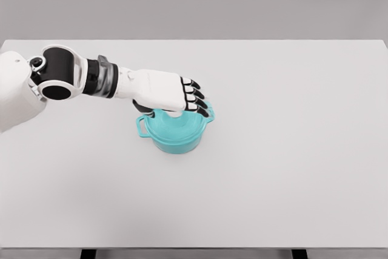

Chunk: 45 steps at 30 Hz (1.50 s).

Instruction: Open the lid of the pot with left arm

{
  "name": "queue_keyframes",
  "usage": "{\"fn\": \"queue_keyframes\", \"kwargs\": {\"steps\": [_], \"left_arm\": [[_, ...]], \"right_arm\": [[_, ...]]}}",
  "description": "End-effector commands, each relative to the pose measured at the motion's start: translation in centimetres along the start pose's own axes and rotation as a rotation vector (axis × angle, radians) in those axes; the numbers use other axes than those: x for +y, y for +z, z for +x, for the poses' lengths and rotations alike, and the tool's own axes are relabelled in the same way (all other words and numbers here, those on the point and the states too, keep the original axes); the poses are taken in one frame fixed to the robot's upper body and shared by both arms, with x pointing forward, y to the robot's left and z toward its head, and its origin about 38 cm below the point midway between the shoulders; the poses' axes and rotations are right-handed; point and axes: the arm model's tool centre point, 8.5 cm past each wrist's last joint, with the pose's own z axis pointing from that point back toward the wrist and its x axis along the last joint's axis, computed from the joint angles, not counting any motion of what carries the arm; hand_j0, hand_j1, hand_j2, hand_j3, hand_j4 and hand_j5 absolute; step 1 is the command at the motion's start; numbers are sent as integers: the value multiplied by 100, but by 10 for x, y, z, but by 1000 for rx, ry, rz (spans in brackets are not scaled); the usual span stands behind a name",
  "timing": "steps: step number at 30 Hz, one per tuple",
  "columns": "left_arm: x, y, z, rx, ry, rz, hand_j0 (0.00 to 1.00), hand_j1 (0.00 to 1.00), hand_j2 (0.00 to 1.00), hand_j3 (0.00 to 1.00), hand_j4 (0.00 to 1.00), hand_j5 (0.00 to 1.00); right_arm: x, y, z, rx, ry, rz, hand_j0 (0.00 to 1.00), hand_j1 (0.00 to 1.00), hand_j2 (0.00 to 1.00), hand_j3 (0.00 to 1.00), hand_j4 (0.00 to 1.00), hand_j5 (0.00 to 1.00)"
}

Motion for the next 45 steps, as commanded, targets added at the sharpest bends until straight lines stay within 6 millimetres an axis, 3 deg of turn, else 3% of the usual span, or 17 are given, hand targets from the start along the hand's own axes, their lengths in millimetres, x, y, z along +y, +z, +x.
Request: {"fn": "queue_keyframes", "kwargs": {"steps": [1,22,28,34,39,42,45], "left_arm": [[-7,0,-6,14,23,-19,97,97,97,97,97,97],[-8,-4,0,-5,21,-27,70,70,70,70,70,70],[-9,-4,0,-5,21,-29,51,51,51,51,51,51],[-10,-1,-1,1,23,-33,41,41,41,41,41,41],[-11,24,-12,55,14,-51,41,41,41,41,41,41],[-16,51,-21,111,13,-75,41,41,41,41,41,41],[-20,91,-27,187,5,-95,41,41,41,41,41,41]], "right_arm": [[0,0,0,0,0,1,100,100,100,100,100,100],[1,0,-1,1,0,2,100,100,100,100,100,100],[0,0,0,0,0,1,100,100,100,100,100,100],[0,0,0,0,0,1,100,100,100,100,100,100],[1,0,-1,1,0,2,100,100,100,100,100,100],[0,0,0,0,0,1,100,100,100,100,100,100],[0,0,0,0,0,1,100,100,100,100,100,100]]}}
